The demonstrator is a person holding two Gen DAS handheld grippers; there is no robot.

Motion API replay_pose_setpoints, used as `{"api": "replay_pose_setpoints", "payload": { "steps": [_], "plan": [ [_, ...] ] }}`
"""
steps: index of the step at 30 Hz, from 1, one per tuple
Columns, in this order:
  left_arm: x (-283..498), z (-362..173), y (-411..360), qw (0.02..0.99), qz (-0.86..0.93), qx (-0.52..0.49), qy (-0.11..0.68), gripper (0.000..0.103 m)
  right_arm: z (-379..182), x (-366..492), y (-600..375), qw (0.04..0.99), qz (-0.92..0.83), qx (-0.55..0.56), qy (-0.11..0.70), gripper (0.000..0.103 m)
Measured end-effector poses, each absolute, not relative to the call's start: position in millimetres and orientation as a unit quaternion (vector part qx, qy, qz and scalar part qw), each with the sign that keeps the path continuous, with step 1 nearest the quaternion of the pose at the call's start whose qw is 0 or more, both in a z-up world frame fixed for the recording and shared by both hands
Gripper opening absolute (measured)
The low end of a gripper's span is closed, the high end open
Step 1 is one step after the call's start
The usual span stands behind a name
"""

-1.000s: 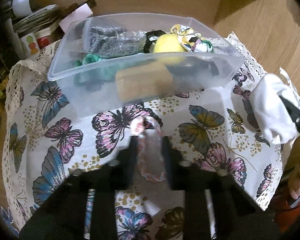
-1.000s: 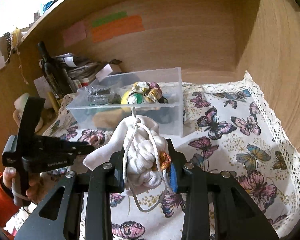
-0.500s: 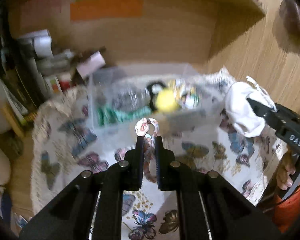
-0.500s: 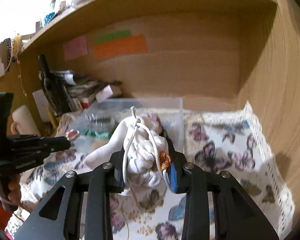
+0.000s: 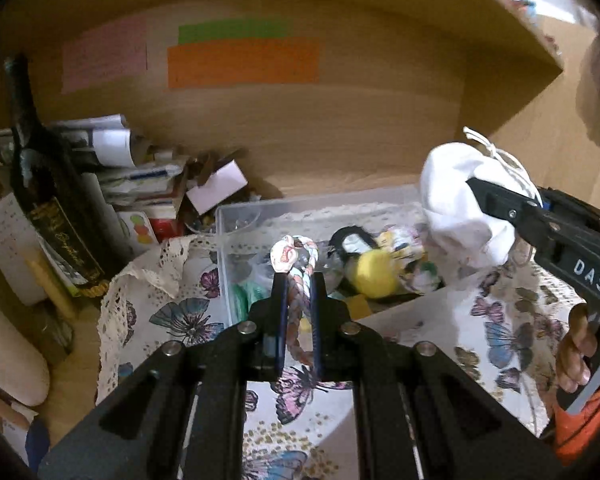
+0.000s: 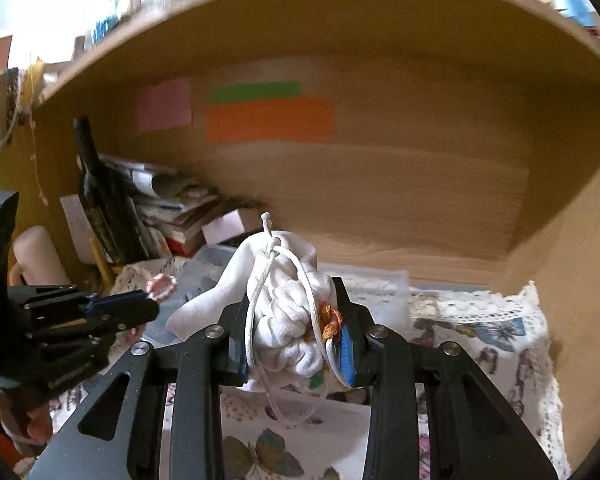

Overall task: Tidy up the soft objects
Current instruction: 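Drop the drawstring bag into the box with the right tool while the left tool drops the hair tie in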

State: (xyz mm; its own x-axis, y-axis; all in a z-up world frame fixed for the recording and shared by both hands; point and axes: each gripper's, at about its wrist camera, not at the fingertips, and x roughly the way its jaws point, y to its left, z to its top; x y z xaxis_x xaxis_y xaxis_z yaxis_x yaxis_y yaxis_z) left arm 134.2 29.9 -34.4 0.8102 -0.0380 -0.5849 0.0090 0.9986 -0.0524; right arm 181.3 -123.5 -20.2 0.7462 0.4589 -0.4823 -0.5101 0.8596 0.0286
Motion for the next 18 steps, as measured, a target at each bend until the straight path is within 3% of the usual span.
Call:
{"api": "replay_pose_setpoints", "payload": {
  "steps": [10, 18],
  "plan": [
    [177, -70, 38, 0.933, -0.010, -0.036, 0.357, 0.009, -74, 216, -84, 0.903, 0.268, -0.092, 0.325, 0.029],
    [189, -90, 46, 0.921, -0.023, -0.061, 0.385, 0.010, -84, 218, -78, 0.898, 0.259, -0.114, 0.336, 0.033]
  ]
}}
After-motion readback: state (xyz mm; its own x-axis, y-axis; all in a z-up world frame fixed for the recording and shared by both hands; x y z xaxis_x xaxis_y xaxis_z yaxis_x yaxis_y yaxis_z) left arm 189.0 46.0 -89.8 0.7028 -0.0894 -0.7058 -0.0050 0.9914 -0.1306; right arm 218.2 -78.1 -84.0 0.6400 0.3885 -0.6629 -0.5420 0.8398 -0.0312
